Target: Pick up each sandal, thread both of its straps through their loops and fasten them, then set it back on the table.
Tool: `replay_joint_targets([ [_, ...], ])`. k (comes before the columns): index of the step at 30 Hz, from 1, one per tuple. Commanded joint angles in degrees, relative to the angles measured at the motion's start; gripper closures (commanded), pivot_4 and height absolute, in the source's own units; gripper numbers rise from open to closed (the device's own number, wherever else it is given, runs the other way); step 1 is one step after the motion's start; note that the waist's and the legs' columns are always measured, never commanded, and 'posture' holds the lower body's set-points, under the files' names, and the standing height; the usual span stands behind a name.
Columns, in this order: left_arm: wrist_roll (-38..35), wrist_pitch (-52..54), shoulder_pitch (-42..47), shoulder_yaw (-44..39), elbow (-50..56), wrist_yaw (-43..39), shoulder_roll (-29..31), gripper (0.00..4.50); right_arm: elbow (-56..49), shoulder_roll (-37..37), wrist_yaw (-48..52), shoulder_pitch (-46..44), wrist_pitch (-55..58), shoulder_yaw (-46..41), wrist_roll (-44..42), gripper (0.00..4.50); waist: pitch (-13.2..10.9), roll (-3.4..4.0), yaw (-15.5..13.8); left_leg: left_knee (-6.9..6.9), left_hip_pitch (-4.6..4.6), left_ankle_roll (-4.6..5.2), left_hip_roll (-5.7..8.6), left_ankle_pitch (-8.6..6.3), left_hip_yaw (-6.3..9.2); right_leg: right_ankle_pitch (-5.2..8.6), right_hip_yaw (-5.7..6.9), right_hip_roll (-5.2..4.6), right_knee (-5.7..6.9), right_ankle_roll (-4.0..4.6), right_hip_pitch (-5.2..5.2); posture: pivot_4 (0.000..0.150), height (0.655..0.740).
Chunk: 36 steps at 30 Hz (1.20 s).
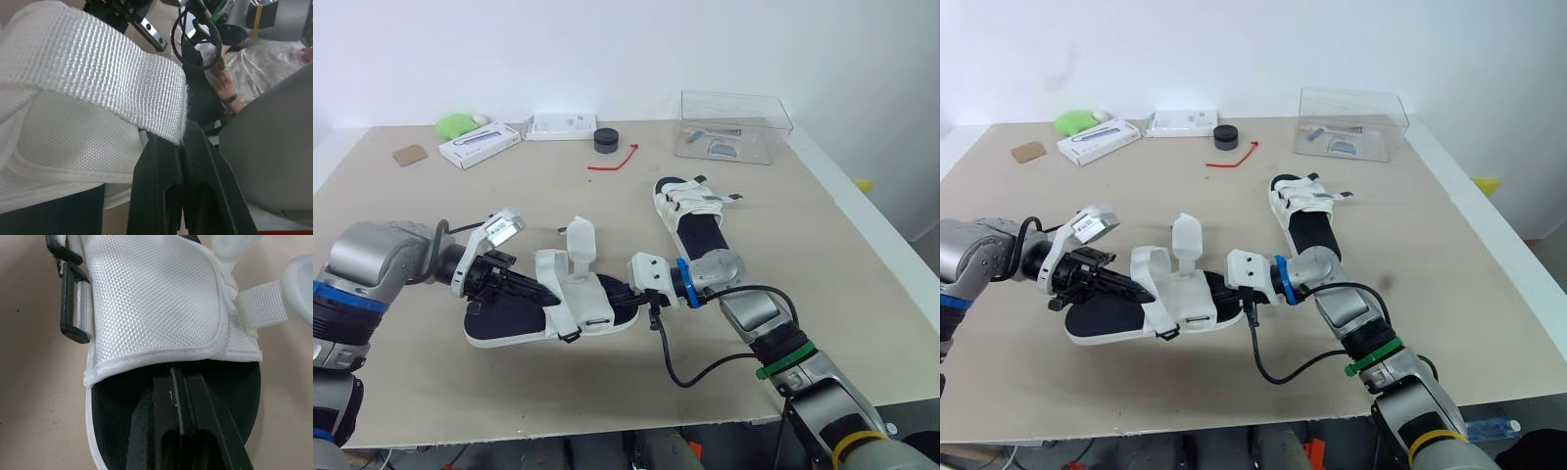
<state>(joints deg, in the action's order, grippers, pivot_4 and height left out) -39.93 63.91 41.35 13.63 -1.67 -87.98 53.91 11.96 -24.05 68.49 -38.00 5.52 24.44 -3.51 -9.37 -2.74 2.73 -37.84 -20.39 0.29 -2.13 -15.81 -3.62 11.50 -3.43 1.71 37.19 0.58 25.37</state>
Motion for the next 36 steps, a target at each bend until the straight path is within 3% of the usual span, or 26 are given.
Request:
replay_joint_targets([
  [1,-0.1,0.9,-0.2,-0.7,1.3,1.3,0.1,4.48,2.6,-0.9,-0.5,1.2,1.7,1.6,3.1,4.50,0.0,0.00,0.0,0.00,0.00,0.00,0.00,0.00,0.00,0.00,0.00,0.00,0.00,0.00,0.00,0.150,0.7400],
  [6,0.2,-2.3,-1.3,-4.9,1.1,6.1,-1.7,2.24,3.3,-0.6,-0.5,0.8,1.5,1.6,3.2,4.50,0.0,0.00,0.0,-0.02,-0.01,0.00,-0.02,0.00,0.01,-0.01,0.00,-0.01,0.01,-0.01,0.00,0.150,0.7400],
  [19,-7.3,4.9,-2.6,-15.0,1.5,14.8,-5.5,2.24,4.0,-0.6,-0.3,0.4,1.1,1.7,3.3,4.50,0.0,0.00,0.0,-0.08,0.01,0.00,-0.02,0.00,0.00,-0.04,0.00,-0.02,0.06,-0.05,-0.02,0.150,0.7400],
  [24,-7.0,4.7,-2.8,-16.0,0.2,17.9,-7.6,4.47,4.4,-0.5,-0.3,0.2,0.9,1.8,3.2,4.50,0.0,-0.01,0.0,-0.14,0.01,-0.01,-0.03,0.01,0.00,-0.06,0.00,-0.04,0.09,-0.09,-0.03,0.150,0.7400],
  [36,-7.7,4.7,-6.5,-12.6,5.6,16.5,-7.5,4.47,4.2,-0.9,-0.2,0.2,0.8,1.7,3.4,4.50,0.0,-0.01,0.0,-0.17,0.01,-0.03,-0.05,0.02,-0.01,-0.08,-0.03,-0.06,0.10,-0.11,-0.03,0.150,0.7400],
])
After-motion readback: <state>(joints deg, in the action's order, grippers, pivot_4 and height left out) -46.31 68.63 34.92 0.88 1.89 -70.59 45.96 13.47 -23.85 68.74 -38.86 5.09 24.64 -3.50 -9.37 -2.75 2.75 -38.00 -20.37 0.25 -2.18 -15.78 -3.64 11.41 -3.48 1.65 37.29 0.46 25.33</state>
